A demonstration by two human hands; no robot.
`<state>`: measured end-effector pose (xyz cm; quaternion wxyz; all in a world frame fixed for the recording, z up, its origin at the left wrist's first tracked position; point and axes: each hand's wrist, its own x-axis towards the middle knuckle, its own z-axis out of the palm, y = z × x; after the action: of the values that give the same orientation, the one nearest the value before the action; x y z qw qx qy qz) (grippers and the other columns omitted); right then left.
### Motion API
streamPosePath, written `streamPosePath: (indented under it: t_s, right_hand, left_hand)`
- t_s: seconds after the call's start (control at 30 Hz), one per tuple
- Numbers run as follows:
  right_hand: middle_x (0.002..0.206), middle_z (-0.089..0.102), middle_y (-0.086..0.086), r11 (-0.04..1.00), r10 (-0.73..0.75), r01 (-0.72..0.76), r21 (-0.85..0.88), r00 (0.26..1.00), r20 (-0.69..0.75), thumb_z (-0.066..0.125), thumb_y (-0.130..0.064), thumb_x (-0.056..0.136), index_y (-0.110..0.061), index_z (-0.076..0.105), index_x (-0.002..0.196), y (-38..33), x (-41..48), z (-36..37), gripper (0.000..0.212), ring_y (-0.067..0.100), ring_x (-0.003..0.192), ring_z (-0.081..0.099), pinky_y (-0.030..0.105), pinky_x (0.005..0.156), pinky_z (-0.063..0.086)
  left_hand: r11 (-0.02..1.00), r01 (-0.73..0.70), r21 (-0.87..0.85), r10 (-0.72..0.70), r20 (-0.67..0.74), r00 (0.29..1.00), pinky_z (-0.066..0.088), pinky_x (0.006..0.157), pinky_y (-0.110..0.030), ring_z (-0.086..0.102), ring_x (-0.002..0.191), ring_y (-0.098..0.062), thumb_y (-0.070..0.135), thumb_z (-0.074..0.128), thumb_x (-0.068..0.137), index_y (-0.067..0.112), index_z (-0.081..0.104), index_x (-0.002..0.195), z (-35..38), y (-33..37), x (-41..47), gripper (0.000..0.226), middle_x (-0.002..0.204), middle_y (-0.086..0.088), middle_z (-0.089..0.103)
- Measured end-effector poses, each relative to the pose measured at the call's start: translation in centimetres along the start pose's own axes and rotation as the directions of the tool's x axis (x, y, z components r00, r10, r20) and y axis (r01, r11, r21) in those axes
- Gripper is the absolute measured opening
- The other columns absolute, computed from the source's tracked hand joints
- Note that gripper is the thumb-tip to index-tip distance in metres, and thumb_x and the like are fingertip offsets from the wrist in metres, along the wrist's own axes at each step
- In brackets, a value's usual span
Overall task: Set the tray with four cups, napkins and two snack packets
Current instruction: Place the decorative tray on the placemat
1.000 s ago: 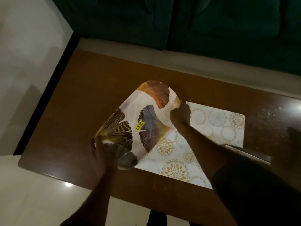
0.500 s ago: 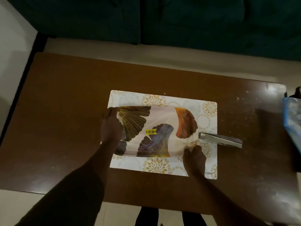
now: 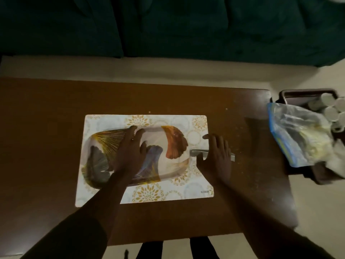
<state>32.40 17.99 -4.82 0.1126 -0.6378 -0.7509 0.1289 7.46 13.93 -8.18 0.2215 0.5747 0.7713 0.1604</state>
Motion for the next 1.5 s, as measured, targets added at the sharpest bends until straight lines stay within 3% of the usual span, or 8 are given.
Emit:
streamPosePath:
  t_s: [0.1, 0.2, 0.33, 0.6, 0.97, 1.17, 1.27, 1.5]
  right_hand:
    - [0.137, 0.049, 0.002, 0.99, -0.001, 0.027, -0.14, 0.983, 0.181, 0.069, -0.046, 0.073, -0.02, 0.045, 0.134, 3.0, 0.7, -1.0, 0.07, 0.025, 0.128, 0.044, 0.042, 0.109, 0.033]
    - [0.14, 0.049, 0.003, 0.976, 0.082, -0.007, -0.219, 0.939, 0.335, 0.069, -0.042, 0.077, -0.018, 0.042, 0.137, 5.4, 0.4, -1.3, 0.07, 0.026, 0.129, 0.046, 0.04, 0.111, 0.031]
    - [0.112, 0.069, 0.001, 0.985, 0.057, -0.008, -0.173, 0.958, 0.281, 0.065, -0.026, 0.083, -0.024, 0.055, 0.117, 6.9, 0.3, -1.6, 0.036, 0.023, 0.092, 0.067, 0.033, 0.077, 0.051]
    - [0.101, 0.072, 0.007, 0.972, 0.236, -0.225, -0.071, 0.937, 0.258, 0.062, -0.033, 0.088, -0.014, 0.054, 0.117, 7.9, 1.2, -1.3, 0.036, 0.018, 0.063, 0.068, 0.028, 0.048, 0.055]
    - [0.102, 0.068, 0.006, 0.955, 0.297, -0.277, -0.11, 0.904, 0.306, 0.057, -0.044, 0.086, -0.016, 0.045, 0.121, 7.1, 1.0, -0.3, 0.046, 0.023, 0.071, 0.067, 0.029, 0.052, 0.053]
    - [0.112, 0.065, 0.003, 0.947, 0.32, -0.314, -0.066, 0.918, 0.232, 0.045, -0.075, 0.078, -0.021, 0.042, 0.123, 7.1, 1.1, -0.8, 0.07, 0.022, 0.082, 0.069, 0.04, 0.061, 0.06]
    - [0.122, 0.061, 0.001, 0.957, 0.287, -0.277, -0.092, 0.947, 0.143, 0.029, -0.083, 0.075, -0.023, 0.043, 0.125, 7.0, 1.0, -1.5, 0.079, 0.023, 0.103, 0.063, 0.042, 0.073, 0.059]
    - [0.132, 0.051, 0.001, 0.961, 0.272, -0.264, -0.084, 0.958, 0.093, 0.04, -0.066, 0.088, -0.021, 0.045, 0.129, 8.0, 0.9, -4.6, 0.06, 0.02, 0.122, 0.047, 0.04, 0.094, 0.048]
  left_hand:
    - [0.996, -0.022, -0.082, 0.024, 0.025, 0.999, 0.051, 0.095, -0.044, 0.052, 0.126, -0.031, 0.023, 0.051, 0.097, 0.013, 0.051, 0.136, 1.5, 2.7, -0.1, 0.04, 0.152, -0.011, 0.036]
    - [0.995, -0.063, -0.072, 0.067, 0.058, 0.996, 0.053, 0.088, -0.045, 0.064, 0.104, -0.028, 0.023, 0.052, 0.096, 0.013, 0.051, 0.134, 2.5, 4.4, -0.2, 0.039, 0.149, -0.01, 0.038]
    - [0.995, -0.081, -0.065, 0.086, 0.091, 0.992, 0.053, 0.087, -0.045, 0.064, 0.105, -0.028, 0.024, 0.051, 0.096, 0.012, 0.049, 0.136, 3.1, 5.3, 0.0, 0.041, 0.149, -0.009, 0.037]
    - [0.994, -0.104, -0.042, 0.108, 0.093, 0.99, 0.052, 0.09, -0.047, 0.062, 0.107, -0.032, 0.024, 0.051, 0.097, 0.011, 0.05, 0.135, 3.3, 7.1, 0.3, 0.04, 0.15, -0.008, 0.035]
    - [0.982, -0.179, -0.063, 0.183, 0.068, 0.981, 0.055, 0.081, -0.044, 0.065, 0.102, -0.032, 0.022, 0.054, 0.095, 0.012, 0.053, 0.129, 4.2, 7.6, -0.3, 0.035, 0.145, -0.009, 0.043]
    - [0.98, -0.182, -0.074, 0.188, 0.079, 0.979, 0.053, 0.09, -0.047, 0.057, 0.119, -0.031, 0.022, 0.053, 0.096, 0.012, 0.052, 0.131, 3.7, 7.5, 0.0, 0.036, 0.144, -0.01, 0.042]
    - [0.984, -0.165, -0.062, 0.17, 0.087, 0.982, 0.052, 0.092, -0.049, 0.053, 0.125, -0.031, 0.025, 0.052, 0.096, 0.013, 0.052, 0.132, 3.5, 7.8, 0.1, 0.038, 0.146, -0.009, 0.042]
    - [0.972, -0.232, -0.026, 0.233, 0.042, 0.972, 0.053, 0.087, -0.047, 0.058, 0.112, -0.035, 0.022, 0.053, 0.095, 0.01, 0.055, 0.124, 2.6, 9.6, -0.5, 0.032, 0.139, -0.012, 0.049]
